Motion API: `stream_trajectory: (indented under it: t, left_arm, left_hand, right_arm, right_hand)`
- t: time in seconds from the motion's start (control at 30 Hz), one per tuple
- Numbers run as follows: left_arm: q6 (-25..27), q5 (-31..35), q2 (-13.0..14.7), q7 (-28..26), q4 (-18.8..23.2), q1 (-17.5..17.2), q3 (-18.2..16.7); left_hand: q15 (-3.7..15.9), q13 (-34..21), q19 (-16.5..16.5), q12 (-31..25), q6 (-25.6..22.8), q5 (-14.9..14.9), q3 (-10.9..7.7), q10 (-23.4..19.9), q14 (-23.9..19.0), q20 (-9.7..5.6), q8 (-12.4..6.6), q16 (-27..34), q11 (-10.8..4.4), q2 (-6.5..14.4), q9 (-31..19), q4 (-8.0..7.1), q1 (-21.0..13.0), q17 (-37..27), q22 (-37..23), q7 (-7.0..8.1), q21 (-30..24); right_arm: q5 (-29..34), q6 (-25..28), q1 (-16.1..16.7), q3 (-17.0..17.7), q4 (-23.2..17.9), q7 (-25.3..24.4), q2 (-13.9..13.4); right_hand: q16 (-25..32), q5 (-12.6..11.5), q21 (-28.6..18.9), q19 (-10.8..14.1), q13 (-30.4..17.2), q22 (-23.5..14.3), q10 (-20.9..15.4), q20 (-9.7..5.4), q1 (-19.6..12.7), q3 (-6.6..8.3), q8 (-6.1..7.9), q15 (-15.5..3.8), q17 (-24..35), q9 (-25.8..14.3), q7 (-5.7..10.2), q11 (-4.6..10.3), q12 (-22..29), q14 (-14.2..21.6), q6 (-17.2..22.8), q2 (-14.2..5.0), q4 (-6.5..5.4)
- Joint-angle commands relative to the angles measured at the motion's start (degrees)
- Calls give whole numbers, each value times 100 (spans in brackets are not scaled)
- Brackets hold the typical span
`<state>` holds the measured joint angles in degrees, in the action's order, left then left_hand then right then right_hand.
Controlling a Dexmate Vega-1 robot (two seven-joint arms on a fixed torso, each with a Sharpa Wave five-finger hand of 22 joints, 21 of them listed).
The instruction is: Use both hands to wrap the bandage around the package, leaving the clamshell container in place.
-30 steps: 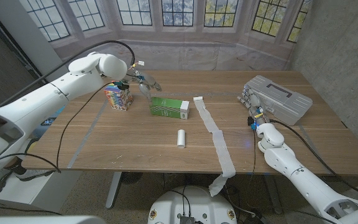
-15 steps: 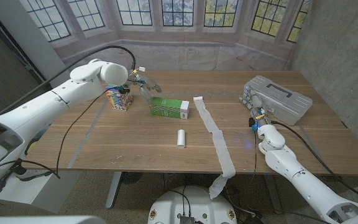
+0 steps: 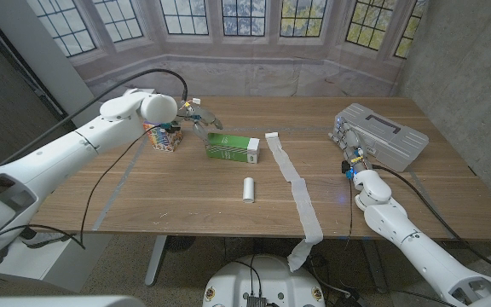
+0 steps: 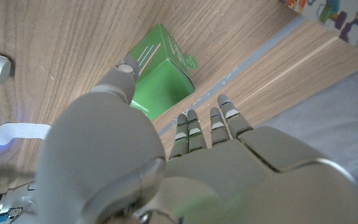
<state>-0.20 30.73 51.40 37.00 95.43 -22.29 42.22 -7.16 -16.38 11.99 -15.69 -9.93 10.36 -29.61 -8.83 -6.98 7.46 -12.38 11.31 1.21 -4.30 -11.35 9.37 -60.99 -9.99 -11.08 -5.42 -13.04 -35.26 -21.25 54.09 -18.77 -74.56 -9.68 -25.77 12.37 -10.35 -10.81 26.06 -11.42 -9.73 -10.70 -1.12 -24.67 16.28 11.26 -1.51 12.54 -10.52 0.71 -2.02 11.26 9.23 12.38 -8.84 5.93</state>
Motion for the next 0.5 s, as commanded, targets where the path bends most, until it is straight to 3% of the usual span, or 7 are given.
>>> stream_trajectory:
  t: [0.03,0.2,0.5]
  left_arm:
    - [-124,77,-189,-187,-268,18,98]
    - [-154,94,-252,-240,-353,52,135]
    - [-137,114,-316,-245,-424,76,209]
  left_hand:
    - [39,-40,40,-62,-137,-13,14,-124,-96,1,-70,29,-29,-31,-16,-31,-14,-36,-12,45,-16]
    - [108,-84,111,-139,-303,-10,38,-236,-213,-23,-118,47,-68,-25,-33,-39,-29,-41,-16,65,-46]
    - [288,-219,216,-394,-837,-3,107,-642,-536,-48,-282,83,-213,-15,-96,-48,-75,-49,-24,282,-86]
  right_arm:
    - [5,30,-48,-7,40,-2,-4]
    - [-2,24,-63,-7,79,11,4]
    - [-16,16,-71,-3,121,26,10]
  right_hand:
    - [15,27,-37,0,-13,-15,-21,39,22,21,-13,43,-3,-32,-19,-10,13,-2,29,32,41]
    - [16,27,-37,1,-13,-15,-21,36,22,21,-13,41,-3,-33,-21,-7,14,-4,30,31,46]
    - [18,27,-38,3,-13,-15,-24,40,22,19,-14,41,-5,-33,-25,-24,17,-2,25,33,54]
